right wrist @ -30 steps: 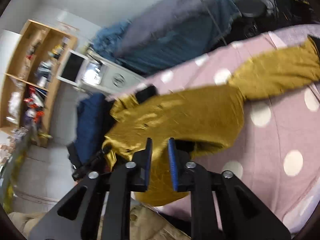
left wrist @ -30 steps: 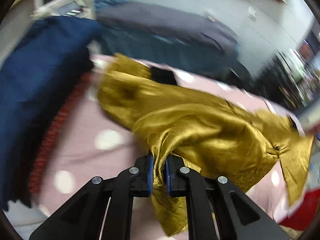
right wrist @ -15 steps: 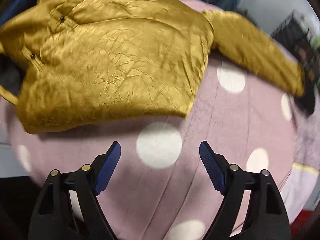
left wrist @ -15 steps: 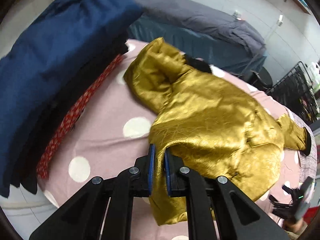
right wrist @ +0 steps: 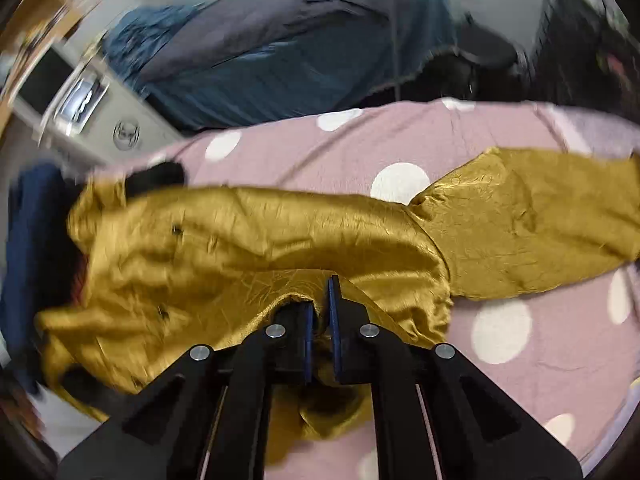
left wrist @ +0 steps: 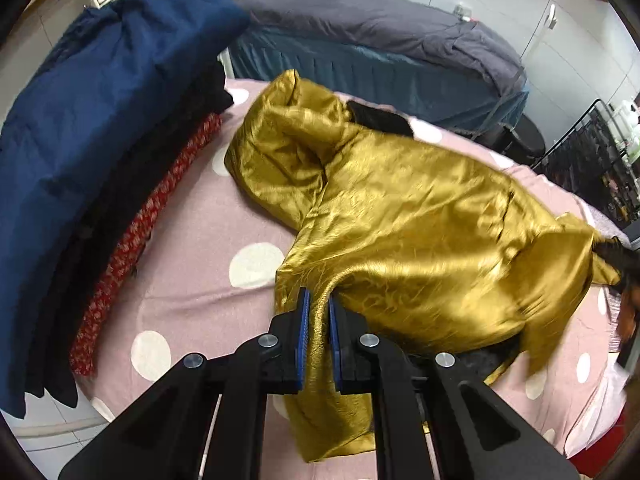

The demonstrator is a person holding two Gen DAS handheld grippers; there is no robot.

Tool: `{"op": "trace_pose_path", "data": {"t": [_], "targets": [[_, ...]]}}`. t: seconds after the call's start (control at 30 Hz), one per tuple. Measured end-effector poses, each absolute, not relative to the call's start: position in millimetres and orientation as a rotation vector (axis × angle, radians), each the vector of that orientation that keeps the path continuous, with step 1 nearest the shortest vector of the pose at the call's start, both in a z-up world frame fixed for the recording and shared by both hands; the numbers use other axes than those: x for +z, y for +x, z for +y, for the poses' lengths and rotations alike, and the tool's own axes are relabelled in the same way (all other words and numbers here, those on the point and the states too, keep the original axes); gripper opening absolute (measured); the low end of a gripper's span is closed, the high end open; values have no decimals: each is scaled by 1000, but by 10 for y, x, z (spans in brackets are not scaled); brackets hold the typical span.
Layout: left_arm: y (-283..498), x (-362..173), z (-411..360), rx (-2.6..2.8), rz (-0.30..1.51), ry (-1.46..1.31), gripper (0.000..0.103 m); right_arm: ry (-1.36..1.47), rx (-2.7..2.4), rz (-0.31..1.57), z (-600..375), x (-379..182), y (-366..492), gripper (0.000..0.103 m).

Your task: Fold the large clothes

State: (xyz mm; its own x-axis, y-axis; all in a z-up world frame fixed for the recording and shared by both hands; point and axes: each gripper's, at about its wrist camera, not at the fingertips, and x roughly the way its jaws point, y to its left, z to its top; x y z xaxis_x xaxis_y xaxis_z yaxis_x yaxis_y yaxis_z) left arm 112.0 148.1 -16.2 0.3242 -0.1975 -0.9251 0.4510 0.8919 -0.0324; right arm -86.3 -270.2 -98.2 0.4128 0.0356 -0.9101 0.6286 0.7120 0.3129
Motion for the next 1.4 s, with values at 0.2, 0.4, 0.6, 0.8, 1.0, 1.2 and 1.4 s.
{"op": "trace_pose_path", "data": {"t": [0.2,0.4,0.6,0.8,1.0,1.2,1.4], "targets": [[1187,-417,1352,-413,1219,265,9,388,-450,1259,-2453,-1236,-788,68],[1305,-566,1144,-425,1248,319,9,174,-483,1221,-1960,-1331,-1463,83],[1286,-649,897,-482,1273,383,9,548,-340,1275,-1853,-1638,-1961,17],[1049,-121,1077,-590,1185,496,9,903,-114,1090,-2270,-599,-2578,8],[991,774,1658,-589,1053,448,9,756,-29,1123,-2584,718,-3175,8],[923,517,1709,-548,1074,463,15,572,-476,1324,-2637,162,-3104,91],[139,-169,1330,-702,1190,529,55,465,-738,1327,-2240,-565,-3382,89]]}}
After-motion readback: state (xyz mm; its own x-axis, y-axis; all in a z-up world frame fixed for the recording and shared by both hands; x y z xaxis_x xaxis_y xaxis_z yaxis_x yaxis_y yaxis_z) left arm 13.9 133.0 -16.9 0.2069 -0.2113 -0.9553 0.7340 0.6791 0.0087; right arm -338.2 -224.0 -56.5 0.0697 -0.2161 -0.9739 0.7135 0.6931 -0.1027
